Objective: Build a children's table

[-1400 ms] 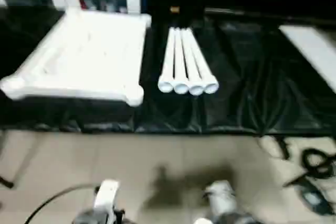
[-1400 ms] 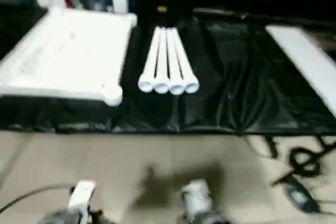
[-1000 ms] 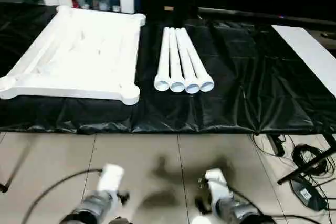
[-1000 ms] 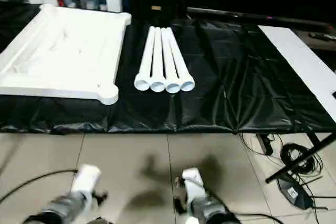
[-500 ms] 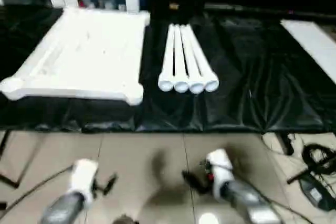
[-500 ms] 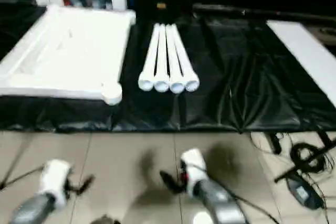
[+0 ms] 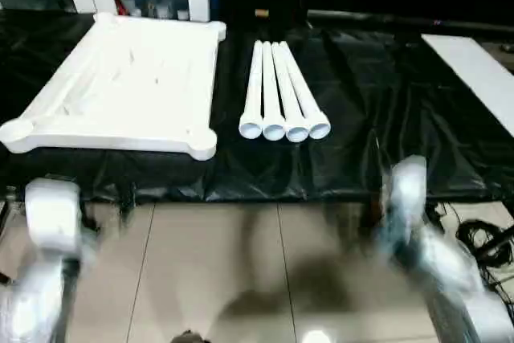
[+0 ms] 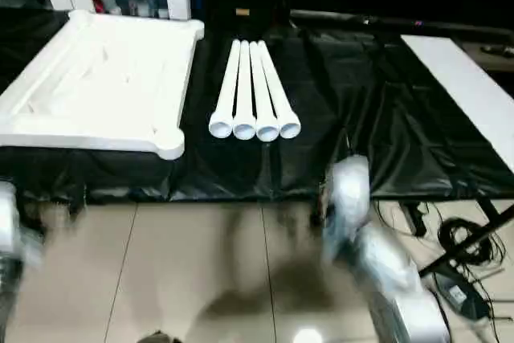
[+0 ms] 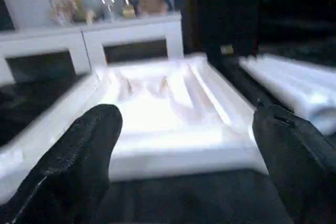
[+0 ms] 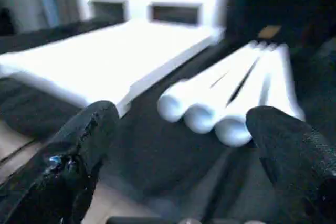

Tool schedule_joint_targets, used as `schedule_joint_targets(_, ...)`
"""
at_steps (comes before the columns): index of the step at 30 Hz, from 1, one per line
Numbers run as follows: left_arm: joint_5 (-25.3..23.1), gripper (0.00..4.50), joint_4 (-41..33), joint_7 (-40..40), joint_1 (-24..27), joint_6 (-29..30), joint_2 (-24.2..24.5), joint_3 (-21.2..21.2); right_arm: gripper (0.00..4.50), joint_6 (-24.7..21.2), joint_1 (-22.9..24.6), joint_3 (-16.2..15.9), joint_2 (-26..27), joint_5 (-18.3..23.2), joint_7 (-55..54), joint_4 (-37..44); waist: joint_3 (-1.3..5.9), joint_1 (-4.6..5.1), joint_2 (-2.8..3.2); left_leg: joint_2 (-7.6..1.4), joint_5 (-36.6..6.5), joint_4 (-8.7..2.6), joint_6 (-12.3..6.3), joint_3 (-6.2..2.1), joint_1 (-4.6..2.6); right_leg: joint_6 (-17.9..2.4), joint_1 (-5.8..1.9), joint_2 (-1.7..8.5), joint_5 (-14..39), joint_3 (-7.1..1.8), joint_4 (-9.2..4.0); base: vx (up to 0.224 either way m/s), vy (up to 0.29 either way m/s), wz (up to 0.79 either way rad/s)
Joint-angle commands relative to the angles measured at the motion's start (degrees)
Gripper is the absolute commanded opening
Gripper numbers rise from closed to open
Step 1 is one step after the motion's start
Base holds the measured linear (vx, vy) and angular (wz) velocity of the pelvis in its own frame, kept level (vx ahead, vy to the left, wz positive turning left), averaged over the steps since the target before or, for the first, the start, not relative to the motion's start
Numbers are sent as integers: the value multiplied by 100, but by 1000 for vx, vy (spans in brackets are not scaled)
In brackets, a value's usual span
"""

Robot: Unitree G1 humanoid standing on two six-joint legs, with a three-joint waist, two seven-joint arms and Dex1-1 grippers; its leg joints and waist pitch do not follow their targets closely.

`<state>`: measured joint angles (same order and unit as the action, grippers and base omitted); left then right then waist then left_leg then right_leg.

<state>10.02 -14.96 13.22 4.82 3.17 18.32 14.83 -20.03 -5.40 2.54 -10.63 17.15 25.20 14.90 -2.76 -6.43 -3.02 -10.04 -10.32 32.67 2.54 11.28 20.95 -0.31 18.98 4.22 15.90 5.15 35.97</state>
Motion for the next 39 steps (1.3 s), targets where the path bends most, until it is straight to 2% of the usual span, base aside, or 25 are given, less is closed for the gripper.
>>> schedule_joint_targets(1, -193, 447, 99, -249, -416, 522, -14, -170, 447, -18, -194, -130, 130, -112, -260, -424, 200, 16, 110, -448, -1289, -459, 252, -258, -143, -631, 10, 490, 355, -414, -472, 0, 0, 0)
schedule_joint_targets(4, -250, 447, 42, -341, -492, 685, -38, -223, 447, -65, -206, -280, 68, -46, -255, -389, 226, 5, 114, -411, -2231, -493, 231, -238, -218, -530, -142, 449, 1141, -345, -595, 0, 0, 0)
schedule_joint_targets(5, -234, 447, 11, -369, -523, 711, -81, -255, 447, -51, -237, -365, 69, -70, -288, -423, 208, -87, -19, -173, -1977, -457, -290, -351, 277, -325, -547, 550, 1289, -153, -761, 0, 0, 0)
schedule_joint_targets(8, -426, 447, -164, -467, -604, 977, -189, -508, 447, 115, -638, -873, 541, -379, -191, -926, 183, -38, 208, -79, -1317, -259, -1002, -405, 259, -137, -887, 741, 2313, 273, -1182, 78, 32, 36)
schedule_joint_targets(10, -489, 447, -202, -477, -604, 1068, -169, -567, 447, 139, -711, -896, 635, -438, -221, -1035, 204, 10, 272, -36, -999, -332, -1137, -501, 157, -199, -1025, 448, 1897, 502, -1151, 128, 32, 54)
schedule_joint_targets(11, -523, 447, -200, -493, -609, 1115, -153, -580, 447, 135, -745, -917, 664, -441, -232, -1086, 282, 107, 274, -4, -407, -360, -1681, -767, -189, -205, -931, 40, 1015, 624, -864, 209, 5, 55)
schedule_joint_targets(12, -551, 447, -183, -526, -638, 1162, -143, -578, 447, 180, -783, -994, 677, -451, -213, -1162, 329, 282, 291, -189, -72, -285, -2826, -1423, -961, -123, -187, -285, 962, 552, -178, 243, -17, 64)
schedule_joint_targets(14, -556, 447, -126, -558, -692, 1213, -139, -556, 447, 233, -819, -1081, 661, -490, -216, -1227, 379, 329, 249, -480, 1797, -128, -4025, -2077, -1233, 115, 486, -128, 1359, 67, 492, 203, -36, 63)
schedule_joint_targets(15, -567, 447, -113, -565, -707, 1216, -141, -560, 447, 251, -824, -1107, 646, -496, -221, -1240, 332, 325, 239, -204, 2127, -180, -3894, -2106, -949, 357, 559, -128, 1012, -147, 648, -31, -96, 38)
schedule_joint_targets(16, -582, 447, -104, -571, -730, 1228, -143, -569, 447, 275, -834, -1099, 666, -499, -234, -1281, 283, 282, 49, -198, 1475, -258, -2838, -1463, -691, 378, 536, -109, -30, -266, 619, -31, -96, 38)
schedule_joint_targets(17, -590, 447, -115, -578, -734, 1240, -151, -581, 447, 284, -833, -1075, 681, -498, -231, -1297, 166, 235, 40, -76, 818, -423, -2526, -1242, -431, 276, 408, -104, -373, -299, 455, -59, -91, 16)
schedule_joint_targets(18, -605, 447, -91, -574, -753, 1226, -144, -590, 447, 232, -864, -1026, 700, -533, -298, -1364, 182, 228, -97, 67, 218, -408, -2301, -1126, -457, 148, 338, -31, -626, -425, 79, 56, -131, 18)
schedule_joint_targets(19, -628, 447, -74, -579, -772, 1245, -156, -605, 447, 217, -895, -978, 690, -637, -373, -1442, -31, -63, -374, 541, -1315, 380, -1195, -573, -385, 606, 156, 643, 2988, -1249, -1114, 56, -131, 18)
schedule_joint_targets(20, -637, 447, -59, -583, -781, 1251, -163, -615, 447, 208, -892, -956, 681, -642, -378, -1457, 67, -57, -342, 419, -1058, 840, -656, -640, -275, -65, -126, 1015, 4983, -1500, -1162, 63, -152, 23)
schedule_joint_targets(23, -648, 447, 80, -551, -858, 1221, -160, -679, 447, 210, -871, -859, 656, -654, -564, -1524, 132, -140, -269, 257, -753, 683, -209, -754, 14, -1026, -508, 848, 3429, -1372, -866, 68, -56, 6)
schedule_joint_targets(25, -655, 447, 193, -502, -940, 1164, -163, -733, 447, 220, -853, -805, 632, -669, -689, -1557, 108, -106, 11, 32, -798, 65, -140, -658, -280, -1461, -273, 418, 2215, -958, -784, 73, 37, 23)
schedule_joint_targets(26, -676, 447, 266, -489, -1002, 1152, -161, -775, 447, 235, -841, -774, 624, -685, -755, -1547, 173, 128, 149, -306, -950, -418, -236, -865, -621, -1180, 25, -69, 1321, -490, -315, 103, 73, 17)
schedule_joint_targets(27, -692, 447, 307, -484, -1039, 1149, -162, -805, 447, 252, -831, -755, 615, -700, -793, -1534, 347, 352, 214, -578, -476, -374, -816, -1262, -1273, -788, 650, -63, 522, -217, 288, 123, 65, 12)
schedule_joint_targets(29, -694, 447, 440, -460, -1158, 1108, -197, -862, 447, 275, -806, -693, 597, -771, -916, -1488, 198, 319, 230, -589, -590, -471, -1678, -1120, -952, -234, 705, 40, 160, -138, 487, 107, 56, 14)
schedule_joint_targets(31, -700, 447, 618, -438, -1289, 1047, -236, -931, 447, 314, -777, -611, 591, -833, -992, -1463, 254, 415, 75, -184, -628, -358, -1941, -863, -919, -458, 574, 146, -394, -170, 90, 80, 9, 8)
schedule_joint_targets(32, -705, 447, 709, -427, -1351, 1006, -258, -970, 447, 320, -768, -557, 595, -835, -1036, -1470, 329, 275, -260, 378, -672, 77, -1504, -488, -365, -1029, -268, 539, 77, -731, -427, 90, -34, 6)
schedule_joint_targets(34, -744, 447, 850, -421, -1444, 941, -294, -1040, 447, 375, -760, -479, 590, -852, -1121, -1487, 308, 44, -238, 290, -849, 569, -974, -541, -127, -1851, -560, 1094, 1390, -1163, -826, 77, -30, 11)
schedule_joint_targets(36, -751, 447, 1031, -421, -1573, 893, -321, -1072, 447, 382, -804, -432, 593, -831, -1193, -1518, 303, 6, -109, 89, -337, 736, -165, -683, 280, -2364, -722, 1005, 1149, -989, -712, 76, -3, -4)
schedule_joint_targets(38, -766, 447, 1084, -437, -1613, 890, -345, -1093, 447, 387, -818, -429, 564, -845, -1204, -1540, 256, 111, 197, -124, 17, 1, -56, -606, 22, -1909, -359, 421, 1049, -355, -601, 79, 21, -8)
schedule_joint_targets(39, -773, 447, 1094, -441, -1620, 887, -354, -1099, 447, 390, -818, -429, 552, -847, -1209, -1543, 270, 366, 362, -343, -565, -325, -274, -827, -268, -1234, -87, -103, 974, -71, -190, 121, 54, 3)
